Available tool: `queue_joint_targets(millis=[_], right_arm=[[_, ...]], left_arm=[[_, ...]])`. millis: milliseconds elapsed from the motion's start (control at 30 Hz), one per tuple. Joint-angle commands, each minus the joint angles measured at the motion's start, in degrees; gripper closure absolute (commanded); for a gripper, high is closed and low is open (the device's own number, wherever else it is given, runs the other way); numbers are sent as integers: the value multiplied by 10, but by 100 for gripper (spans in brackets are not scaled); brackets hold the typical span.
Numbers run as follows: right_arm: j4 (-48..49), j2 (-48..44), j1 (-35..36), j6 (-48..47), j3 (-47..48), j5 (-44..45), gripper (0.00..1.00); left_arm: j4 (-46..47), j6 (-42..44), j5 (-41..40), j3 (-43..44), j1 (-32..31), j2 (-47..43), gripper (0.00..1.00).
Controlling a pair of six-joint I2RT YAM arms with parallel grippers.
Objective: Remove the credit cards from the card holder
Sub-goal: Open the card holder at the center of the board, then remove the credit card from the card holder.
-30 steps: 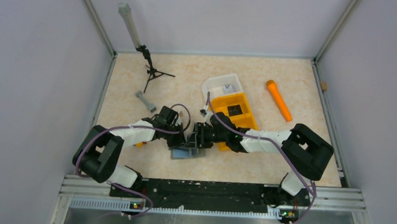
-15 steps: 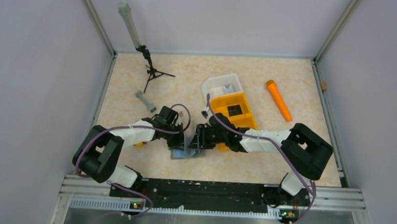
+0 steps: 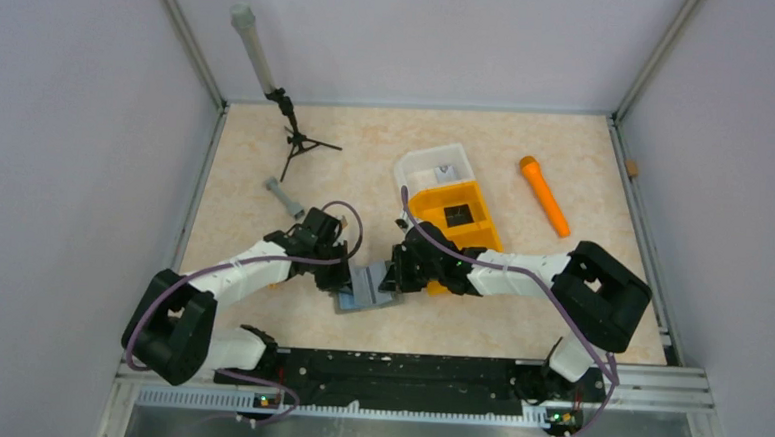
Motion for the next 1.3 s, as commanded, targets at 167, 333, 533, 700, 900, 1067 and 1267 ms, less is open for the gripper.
queue_joint_targets(millis=[167,333,533,700,900,1067,1267], right_arm=[[-7,-44,3,-11,-3,40,100],[5,-72,4,-18,-20,50,100],[-7,-116,3,-30,-18,51,100],[-11,-157,-14,-26,-22,28,100],[4,-202,-45,-7,-38,-22,100],[6,-226,-74,6,-42,-65,100],[24,-249,-104,25,-51,-117,100]], left_arm=[[-40,-11,-38,-7,16,-83,100],[-50,-30,-66,-13,19,-146,97],[-26,-43,-73,-41,27,-194,84],[39,-60,-34,-89,58,-260,45],[96,-91,-5,-140,88,-367,19],[157,-118,32,-172,104,-430,4],[266,-163,120,-192,128,-417,1]])
